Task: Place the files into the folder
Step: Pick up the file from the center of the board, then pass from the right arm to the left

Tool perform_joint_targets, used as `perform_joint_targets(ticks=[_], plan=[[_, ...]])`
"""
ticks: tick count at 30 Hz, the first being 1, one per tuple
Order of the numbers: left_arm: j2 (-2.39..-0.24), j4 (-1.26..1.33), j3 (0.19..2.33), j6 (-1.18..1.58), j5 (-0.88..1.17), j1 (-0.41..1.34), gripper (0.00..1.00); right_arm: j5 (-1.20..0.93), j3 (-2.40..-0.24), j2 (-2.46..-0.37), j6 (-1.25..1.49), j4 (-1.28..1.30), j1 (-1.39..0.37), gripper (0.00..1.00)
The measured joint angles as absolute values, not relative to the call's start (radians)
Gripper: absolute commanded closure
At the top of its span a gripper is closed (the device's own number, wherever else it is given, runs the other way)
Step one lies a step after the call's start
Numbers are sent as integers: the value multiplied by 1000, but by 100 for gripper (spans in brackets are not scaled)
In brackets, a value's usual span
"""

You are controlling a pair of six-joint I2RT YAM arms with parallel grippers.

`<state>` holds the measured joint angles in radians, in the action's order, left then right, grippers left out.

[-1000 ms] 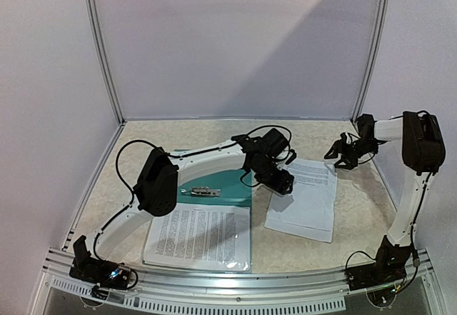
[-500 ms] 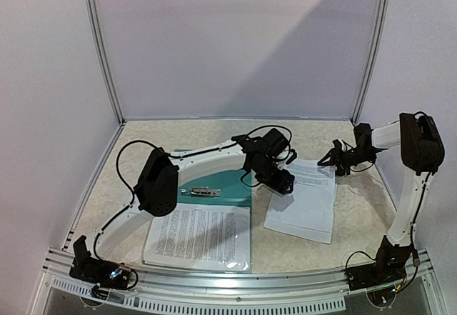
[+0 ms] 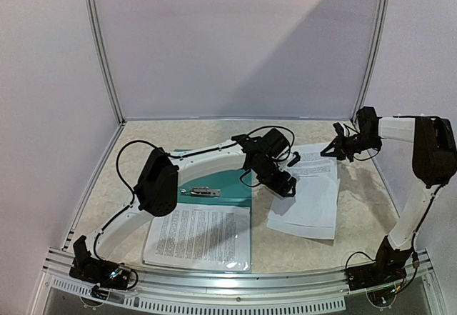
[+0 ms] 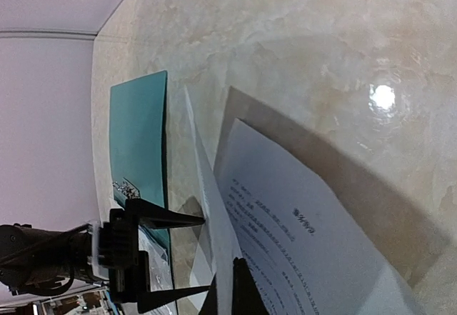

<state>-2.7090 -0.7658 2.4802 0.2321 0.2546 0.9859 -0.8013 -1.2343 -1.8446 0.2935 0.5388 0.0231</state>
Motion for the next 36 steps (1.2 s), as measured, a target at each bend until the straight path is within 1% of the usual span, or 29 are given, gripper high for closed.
perform_joint_targets(ticks=[3,5,9,11,14,17,19,21,26,31,36], plan=[[-2676,-793,2468,132,308,986,12,-766,-1282,-1776,254,620,-29,100],[-2608,-815,2430,43,334,986,10,-740,-1325,-1721,225,681,-84,100],[-2346,-882,2322,-166,354,986,8,-681,-1433,-1599,172,811,-207,100],[-2200,-923,2309,-266,354,986,8,-654,-1482,-1535,155,873,-257,100],[-2012,-968,2311,-379,343,986,6,-619,-1508,-1452,154,936,-279,100],[-1886,-1017,2312,-470,312,986,1,-589,-1509,-1386,153,993,-295,100],[-1857,-1044,2316,-516,286,989,1,-576,-1515,-1359,147,1024,-333,100],[-1863,-1084,2331,-568,255,999,0,-579,-1541,-1343,129,1055,-411,100],[-1916,-1198,2344,-669,168,1083,1,-589,-1715,-1351,75,1135,-642,100],[-1914,-1261,2344,-676,141,1143,1,-577,-1845,-1419,22,1178,-827,100],[-1862,-1298,2338,-639,126,1128,3,-571,-1863,-1496,-8,1198,-880,100]])
